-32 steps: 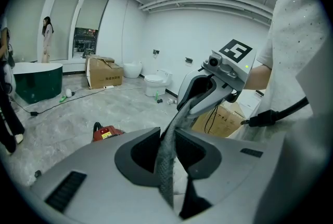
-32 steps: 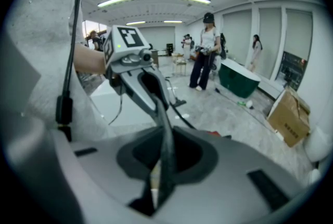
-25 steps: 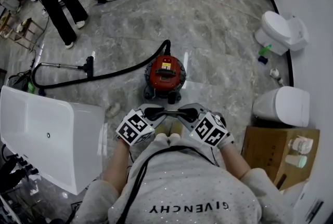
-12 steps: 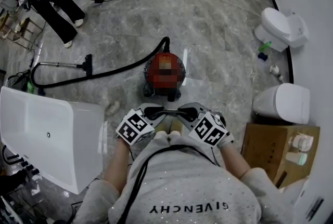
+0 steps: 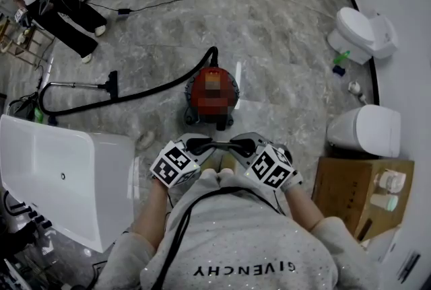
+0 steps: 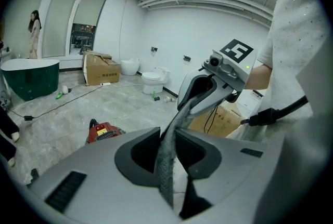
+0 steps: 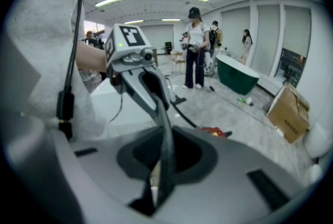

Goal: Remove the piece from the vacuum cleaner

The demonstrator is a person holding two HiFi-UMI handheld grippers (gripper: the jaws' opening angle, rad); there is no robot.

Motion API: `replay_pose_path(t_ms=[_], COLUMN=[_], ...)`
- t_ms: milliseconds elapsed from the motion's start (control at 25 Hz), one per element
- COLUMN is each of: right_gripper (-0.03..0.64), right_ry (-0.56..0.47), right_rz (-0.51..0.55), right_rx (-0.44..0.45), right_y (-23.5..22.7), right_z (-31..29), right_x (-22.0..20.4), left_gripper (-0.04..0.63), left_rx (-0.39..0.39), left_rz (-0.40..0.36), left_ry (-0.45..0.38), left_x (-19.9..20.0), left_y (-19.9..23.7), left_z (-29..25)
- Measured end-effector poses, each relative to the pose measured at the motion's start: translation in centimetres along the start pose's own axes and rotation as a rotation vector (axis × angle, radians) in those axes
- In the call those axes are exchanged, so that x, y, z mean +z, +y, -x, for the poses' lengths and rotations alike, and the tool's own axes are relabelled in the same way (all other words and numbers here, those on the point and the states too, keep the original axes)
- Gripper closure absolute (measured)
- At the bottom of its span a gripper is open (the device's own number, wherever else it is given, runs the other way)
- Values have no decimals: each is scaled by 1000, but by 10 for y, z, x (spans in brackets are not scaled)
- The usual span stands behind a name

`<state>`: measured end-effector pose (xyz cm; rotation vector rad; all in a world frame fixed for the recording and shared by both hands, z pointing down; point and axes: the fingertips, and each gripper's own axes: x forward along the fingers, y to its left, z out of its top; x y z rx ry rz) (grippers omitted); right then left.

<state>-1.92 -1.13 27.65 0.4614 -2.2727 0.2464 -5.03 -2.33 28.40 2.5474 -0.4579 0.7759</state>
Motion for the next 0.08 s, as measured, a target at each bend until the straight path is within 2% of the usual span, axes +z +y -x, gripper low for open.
replay_pose_path(t_ms=[80], right_gripper=[563], right_ry=[4], right_rz=[1], right_rx=[-2], right_y=[0], right_z=[-1], right_x=[-1], left_gripper=[505], left_rx=[0], left_rz=[2], left_ry=[0], left_x=[-1], left_y=[1], left_z=[-1])
